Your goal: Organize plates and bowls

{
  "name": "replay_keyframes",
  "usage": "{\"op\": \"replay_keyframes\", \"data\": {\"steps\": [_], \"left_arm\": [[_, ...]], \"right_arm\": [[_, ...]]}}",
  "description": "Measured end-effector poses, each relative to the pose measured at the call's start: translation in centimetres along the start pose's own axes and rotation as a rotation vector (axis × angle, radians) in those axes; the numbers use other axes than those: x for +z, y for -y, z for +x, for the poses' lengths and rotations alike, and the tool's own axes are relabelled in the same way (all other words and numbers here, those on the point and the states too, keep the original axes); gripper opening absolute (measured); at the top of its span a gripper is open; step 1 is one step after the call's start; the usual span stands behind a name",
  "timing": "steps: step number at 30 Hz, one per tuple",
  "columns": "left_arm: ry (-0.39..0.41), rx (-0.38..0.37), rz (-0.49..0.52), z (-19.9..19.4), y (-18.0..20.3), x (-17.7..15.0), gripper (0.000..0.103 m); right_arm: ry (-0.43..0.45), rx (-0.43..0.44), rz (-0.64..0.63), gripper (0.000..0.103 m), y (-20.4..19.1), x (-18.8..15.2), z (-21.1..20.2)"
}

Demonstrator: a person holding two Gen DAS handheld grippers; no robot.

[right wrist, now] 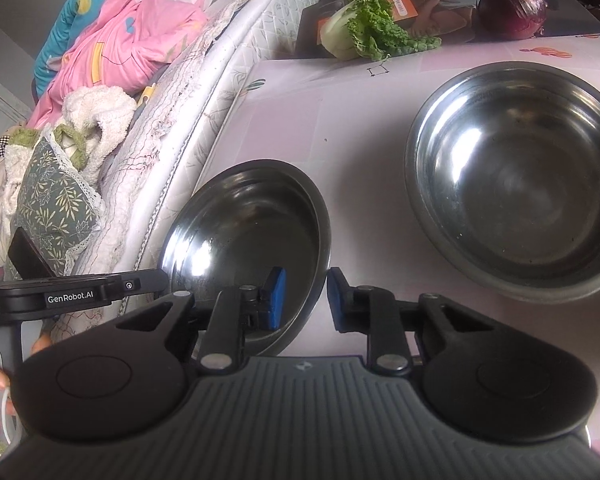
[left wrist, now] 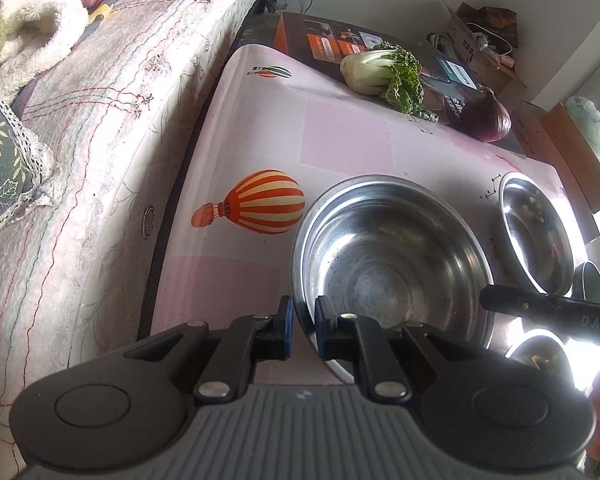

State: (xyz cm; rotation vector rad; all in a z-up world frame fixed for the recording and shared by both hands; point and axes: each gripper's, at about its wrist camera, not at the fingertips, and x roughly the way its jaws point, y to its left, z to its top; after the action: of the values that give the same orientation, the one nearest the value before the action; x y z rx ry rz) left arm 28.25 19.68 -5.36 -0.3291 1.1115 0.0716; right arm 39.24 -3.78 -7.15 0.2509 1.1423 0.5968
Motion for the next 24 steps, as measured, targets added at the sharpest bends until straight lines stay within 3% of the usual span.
{"op": "replay_keyframes", "data": {"steps": [5,9,24], "left_arm": [[-0.002,-0.001,-0.003,0.12,0.1,-0.1,0.012],[-0.01,-0.031,-0.008,-0.16,-0.06,-0.48,0.013],[-0.033,-0.037,0.007,0.73,0.12,-0.16,0.013]], "right_arm": [[-0.007,0.001,0.011,0.01,0.63,-0.05,0.24],[-0.006,-0.004,0.01,0.01,0.85,-0.1,0.13],[-0.016,0.003,0.041,0.01,0.99,-0.19,0.84]]}}
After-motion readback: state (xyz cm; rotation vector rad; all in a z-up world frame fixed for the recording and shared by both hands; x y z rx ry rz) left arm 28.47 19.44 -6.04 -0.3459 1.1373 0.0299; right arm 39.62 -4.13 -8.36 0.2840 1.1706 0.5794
